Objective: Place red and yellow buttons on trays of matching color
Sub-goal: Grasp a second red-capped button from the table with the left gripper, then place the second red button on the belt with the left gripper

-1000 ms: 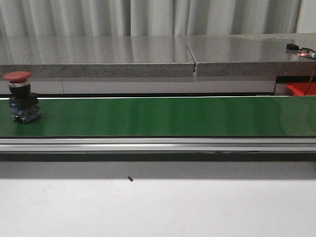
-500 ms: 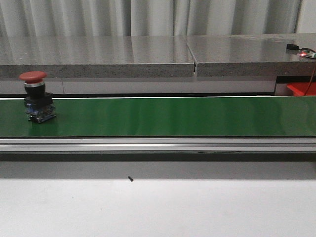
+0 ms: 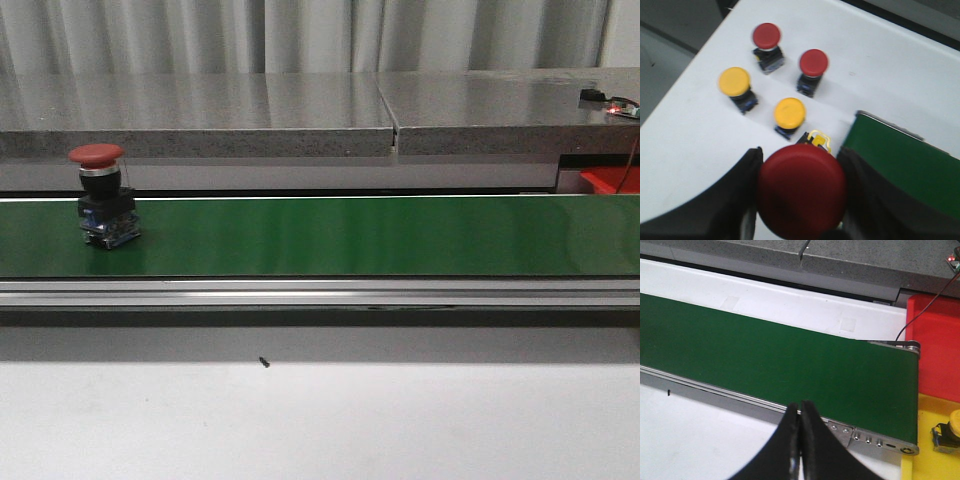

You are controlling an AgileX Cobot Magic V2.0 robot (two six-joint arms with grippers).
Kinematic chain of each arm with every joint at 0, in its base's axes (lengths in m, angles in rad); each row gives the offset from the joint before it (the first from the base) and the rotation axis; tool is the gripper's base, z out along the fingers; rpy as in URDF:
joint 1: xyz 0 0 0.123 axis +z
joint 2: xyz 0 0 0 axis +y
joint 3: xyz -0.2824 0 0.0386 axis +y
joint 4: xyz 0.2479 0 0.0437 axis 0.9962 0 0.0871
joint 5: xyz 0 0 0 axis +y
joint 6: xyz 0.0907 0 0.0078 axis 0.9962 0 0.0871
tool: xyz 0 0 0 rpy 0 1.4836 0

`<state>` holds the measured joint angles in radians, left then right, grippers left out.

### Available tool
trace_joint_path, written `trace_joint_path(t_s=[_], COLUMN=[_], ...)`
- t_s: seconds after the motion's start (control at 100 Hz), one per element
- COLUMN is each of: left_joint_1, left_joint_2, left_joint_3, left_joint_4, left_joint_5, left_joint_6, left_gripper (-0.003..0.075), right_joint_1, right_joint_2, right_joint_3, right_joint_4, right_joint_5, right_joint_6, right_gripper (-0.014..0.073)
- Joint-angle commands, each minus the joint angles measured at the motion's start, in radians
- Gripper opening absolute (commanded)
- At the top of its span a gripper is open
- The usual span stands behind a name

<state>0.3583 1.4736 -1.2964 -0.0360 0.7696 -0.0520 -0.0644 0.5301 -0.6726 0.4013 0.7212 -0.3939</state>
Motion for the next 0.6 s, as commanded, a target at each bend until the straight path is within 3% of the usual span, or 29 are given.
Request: trace_joint_path(t_s=[0.0, 0.24, 0.59], left_joint_1=[-0.055, -0.126, -0.127], left_joint_2=[-0.038, -0.021, 0.078], left_joint_3=[-0.025, -0.025, -0.025], left_joint_4=[0.006, 0.015, -0.018], left_joint_5=[-0.064, -0.061, -0.053], left_joint_6=[0.005, 0.005, 0.005], left_gripper=[0.0080, 0.0081, 0.0081], right_joint_1=[-0.002, -0.002, -0.002], right_joint_2=[0.005, 0.005, 0.005], right_joint_3=[-0.026, -0.026, -0.026], right_joint_4=[0.023, 0.023, 0.023], right_joint_5=[-0.058, -0.058, -0.058], right_joint_6=[0.001, 0.001, 0.001], right_gripper=[-0.0067, -0.0067, -0.0067])
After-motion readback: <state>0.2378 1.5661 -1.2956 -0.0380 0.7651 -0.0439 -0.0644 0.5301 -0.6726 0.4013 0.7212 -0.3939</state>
